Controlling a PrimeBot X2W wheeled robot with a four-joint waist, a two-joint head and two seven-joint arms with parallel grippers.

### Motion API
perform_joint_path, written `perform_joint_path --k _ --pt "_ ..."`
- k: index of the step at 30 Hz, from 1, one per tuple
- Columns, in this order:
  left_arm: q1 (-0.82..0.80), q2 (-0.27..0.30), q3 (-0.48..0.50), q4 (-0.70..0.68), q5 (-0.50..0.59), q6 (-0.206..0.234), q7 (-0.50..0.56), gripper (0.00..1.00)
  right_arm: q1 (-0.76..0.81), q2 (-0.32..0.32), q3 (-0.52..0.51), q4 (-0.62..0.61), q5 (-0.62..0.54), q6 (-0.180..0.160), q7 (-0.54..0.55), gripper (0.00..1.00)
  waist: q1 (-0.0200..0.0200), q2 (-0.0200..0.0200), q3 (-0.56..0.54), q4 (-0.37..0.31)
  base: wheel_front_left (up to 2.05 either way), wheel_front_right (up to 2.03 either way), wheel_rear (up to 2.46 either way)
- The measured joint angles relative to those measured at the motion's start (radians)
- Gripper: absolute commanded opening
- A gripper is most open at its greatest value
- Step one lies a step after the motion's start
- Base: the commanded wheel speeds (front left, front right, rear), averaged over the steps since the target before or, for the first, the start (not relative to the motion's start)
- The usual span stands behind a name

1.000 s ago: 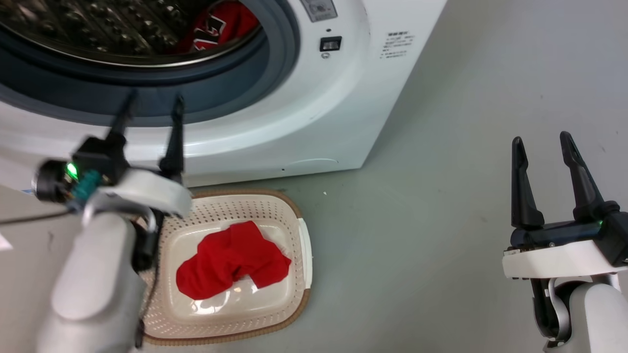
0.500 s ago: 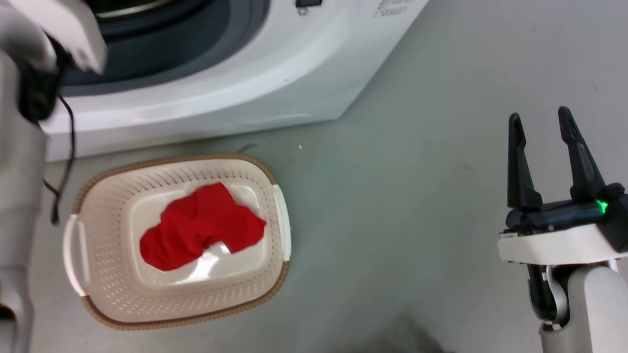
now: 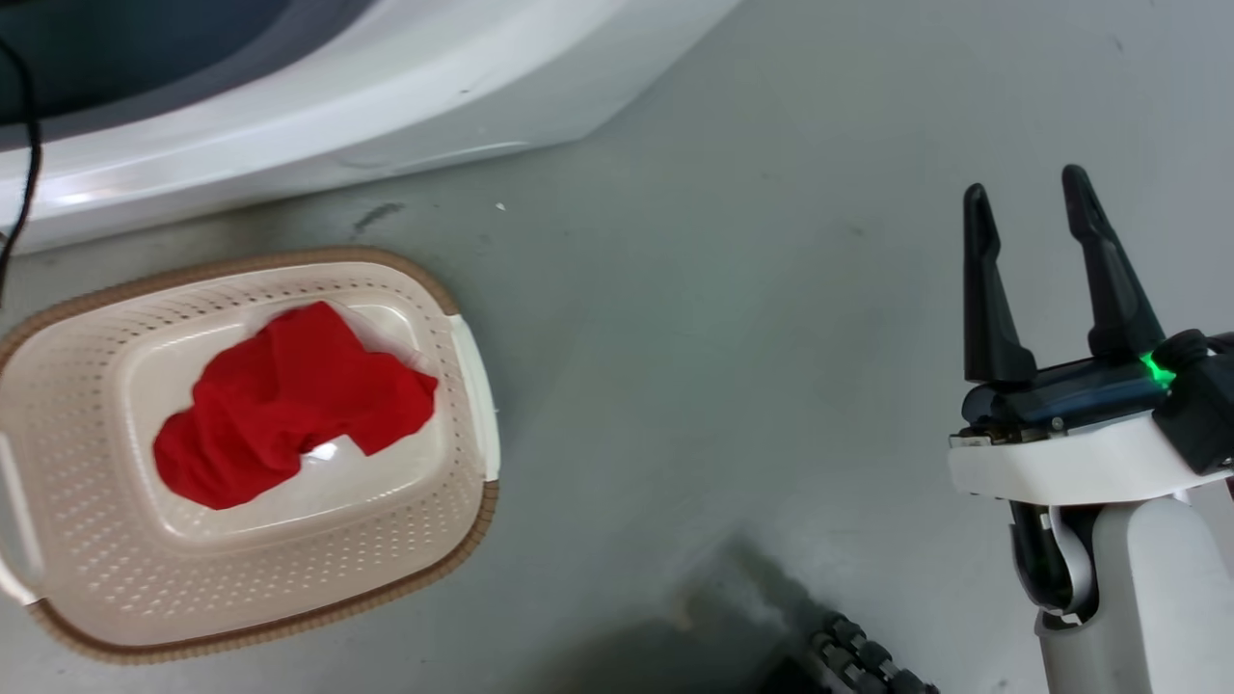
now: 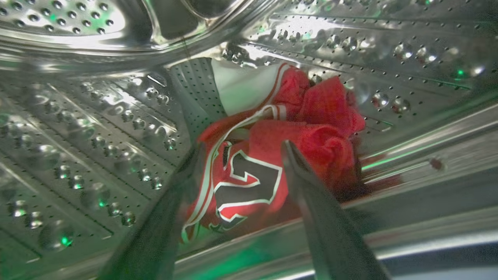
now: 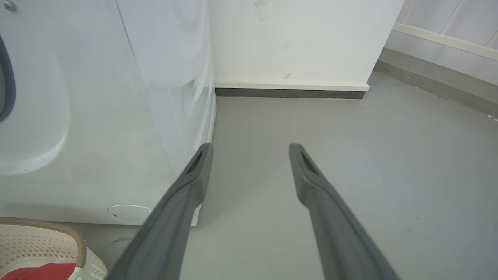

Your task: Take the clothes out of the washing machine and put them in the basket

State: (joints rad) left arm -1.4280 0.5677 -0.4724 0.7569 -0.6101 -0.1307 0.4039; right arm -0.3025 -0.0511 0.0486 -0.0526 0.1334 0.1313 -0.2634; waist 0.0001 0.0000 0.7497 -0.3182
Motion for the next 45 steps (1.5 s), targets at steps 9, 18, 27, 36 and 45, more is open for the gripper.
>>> perform_joint_path --k 9,18,27,36,45 --pt "-0.119 0.044 -0.068 0.066 -0.034 0.000 0.123 1.00 0.000 0.000 0.042 -0.008 0.021 0.000 0.000 1.00 0.0000 0.0000 0.058 -0.055 0.00 0.00 0.00" --pt "-0.175 0.058 -0.143 0.114 -0.018 0.000 0.183 1.00 0.000 0.000 0.070 -0.021 0.043 0.000 0.000 1.00 0.0000 0.0000 0.101 -0.087 0.00 0.00 0.00" --pt "-0.211 0.069 -0.178 0.140 -0.017 0.000 0.142 0.00 -0.005 0.000 0.068 -0.026 0.053 0.000 0.000 1.00 0.0000 0.0000 0.128 -0.100 0.00 0.00 0.00" --pt "-0.214 0.047 -0.198 0.192 -0.011 0.000 0.018 0.00 -0.017 0.000 0.054 -0.018 0.045 0.000 0.000 1.00 0.0000 0.0000 0.113 -0.075 0.00 0.00 0.00" --pt "-0.205 0.002 -0.195 0.259 -0.009 0.000 -0.185 0.00 -0.023 0.000 0.021 -0.007 0.003 0.000 0.000 1.00 -0.0001 0.0000 0.050 -0.027 0.00 0.00 0.00"
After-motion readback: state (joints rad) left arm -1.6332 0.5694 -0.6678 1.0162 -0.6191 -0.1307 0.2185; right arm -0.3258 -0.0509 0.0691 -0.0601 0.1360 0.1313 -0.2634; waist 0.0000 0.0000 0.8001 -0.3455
